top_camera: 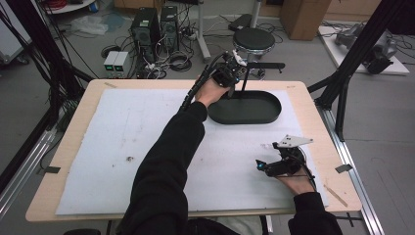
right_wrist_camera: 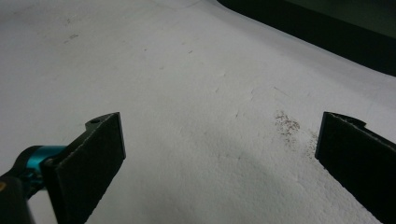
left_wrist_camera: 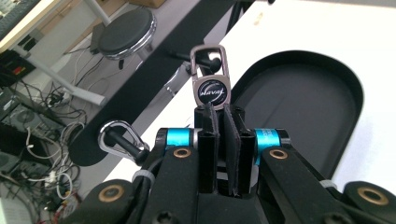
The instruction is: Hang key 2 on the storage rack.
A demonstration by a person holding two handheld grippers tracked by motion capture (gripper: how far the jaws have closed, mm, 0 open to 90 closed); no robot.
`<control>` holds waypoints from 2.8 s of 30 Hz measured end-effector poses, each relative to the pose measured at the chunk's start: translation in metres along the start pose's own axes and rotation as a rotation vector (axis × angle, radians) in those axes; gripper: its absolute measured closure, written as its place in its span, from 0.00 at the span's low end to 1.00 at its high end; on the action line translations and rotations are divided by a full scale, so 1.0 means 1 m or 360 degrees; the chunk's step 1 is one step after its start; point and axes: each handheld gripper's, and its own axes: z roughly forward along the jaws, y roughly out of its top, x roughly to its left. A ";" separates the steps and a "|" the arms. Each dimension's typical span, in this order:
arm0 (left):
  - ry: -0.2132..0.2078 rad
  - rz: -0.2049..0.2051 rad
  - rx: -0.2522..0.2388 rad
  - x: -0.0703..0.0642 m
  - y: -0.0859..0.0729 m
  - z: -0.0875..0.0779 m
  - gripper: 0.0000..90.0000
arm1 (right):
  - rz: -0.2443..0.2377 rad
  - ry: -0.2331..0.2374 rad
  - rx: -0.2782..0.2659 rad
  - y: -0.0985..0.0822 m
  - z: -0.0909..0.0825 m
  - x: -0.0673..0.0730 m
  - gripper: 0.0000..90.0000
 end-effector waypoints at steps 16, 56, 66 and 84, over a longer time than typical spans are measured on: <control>0.0142 -0.0031 0.0034 -0.003 0.001 0.028 0.93 | 0.0007 0.0003 0.0010 0.000 0.001 -0.001 0.01; -0.0394 -0.0187 -0.0096 -0.001 -0.037 -0.047 0.05 | 0.0008 -0.0032 0.0007 -0.001 0.001 -0.001 0.01; -0.0392 -0.0218 -0.0092 0.008 -0.063 -0.065 0.05 | 0.0004 -0.0033 0.0011 -0.001 0.001 0.000 0.01; -0.0376 -0.0339 -0.0060 0.025 -0.122 -0.085 0.05 | 0.0002 -0.0032 0.0031 -0.001 0.004 0.000 0.01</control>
